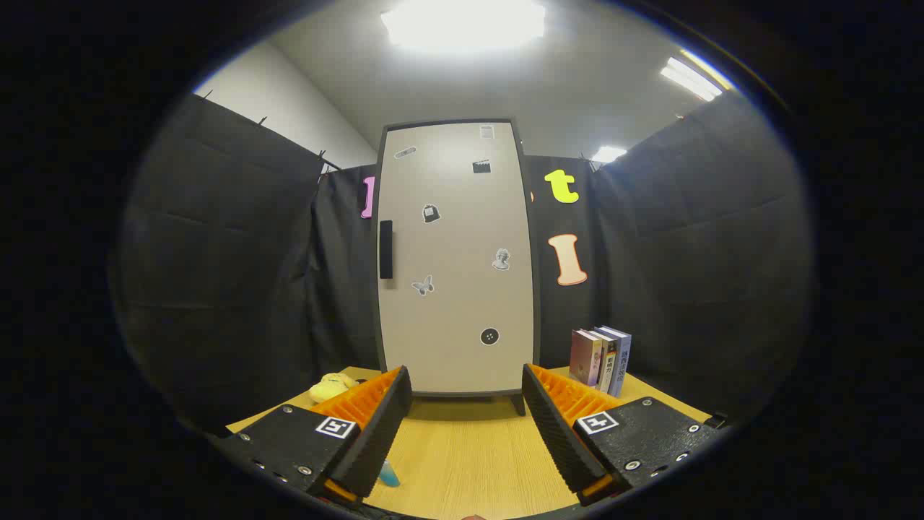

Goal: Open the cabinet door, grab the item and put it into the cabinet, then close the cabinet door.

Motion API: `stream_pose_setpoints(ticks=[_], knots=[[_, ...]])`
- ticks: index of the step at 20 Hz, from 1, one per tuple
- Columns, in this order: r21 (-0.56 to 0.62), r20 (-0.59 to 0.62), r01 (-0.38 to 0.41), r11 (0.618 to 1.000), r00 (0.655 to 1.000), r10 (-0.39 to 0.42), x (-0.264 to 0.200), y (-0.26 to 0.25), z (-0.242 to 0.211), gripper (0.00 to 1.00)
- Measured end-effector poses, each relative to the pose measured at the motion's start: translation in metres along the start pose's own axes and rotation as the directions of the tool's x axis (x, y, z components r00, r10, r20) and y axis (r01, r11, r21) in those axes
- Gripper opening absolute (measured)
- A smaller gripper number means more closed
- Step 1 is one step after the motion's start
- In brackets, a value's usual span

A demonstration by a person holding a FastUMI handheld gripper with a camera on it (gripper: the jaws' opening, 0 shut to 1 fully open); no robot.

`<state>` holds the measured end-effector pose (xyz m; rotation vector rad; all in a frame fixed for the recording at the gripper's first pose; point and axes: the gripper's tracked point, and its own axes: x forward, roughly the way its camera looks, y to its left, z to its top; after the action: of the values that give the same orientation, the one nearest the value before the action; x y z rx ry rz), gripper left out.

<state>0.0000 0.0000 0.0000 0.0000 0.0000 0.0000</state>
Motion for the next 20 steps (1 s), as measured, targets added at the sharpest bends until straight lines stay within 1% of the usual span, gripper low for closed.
stream_pose_setpoints(ticks=[9,15,20], knots=[[-0.001,0.005,0.008,1.0,1.0,-0.008,0.0,-0.004,0.001,0.95],[0.008,-0.014,0.008,1.0,1.0,-0.008,0.003,-0.001,-0.006,0.95],[0.016,-0.012,-0.002,1.0,1.0,0.002,0.013,0.004,0.0,0.95]])
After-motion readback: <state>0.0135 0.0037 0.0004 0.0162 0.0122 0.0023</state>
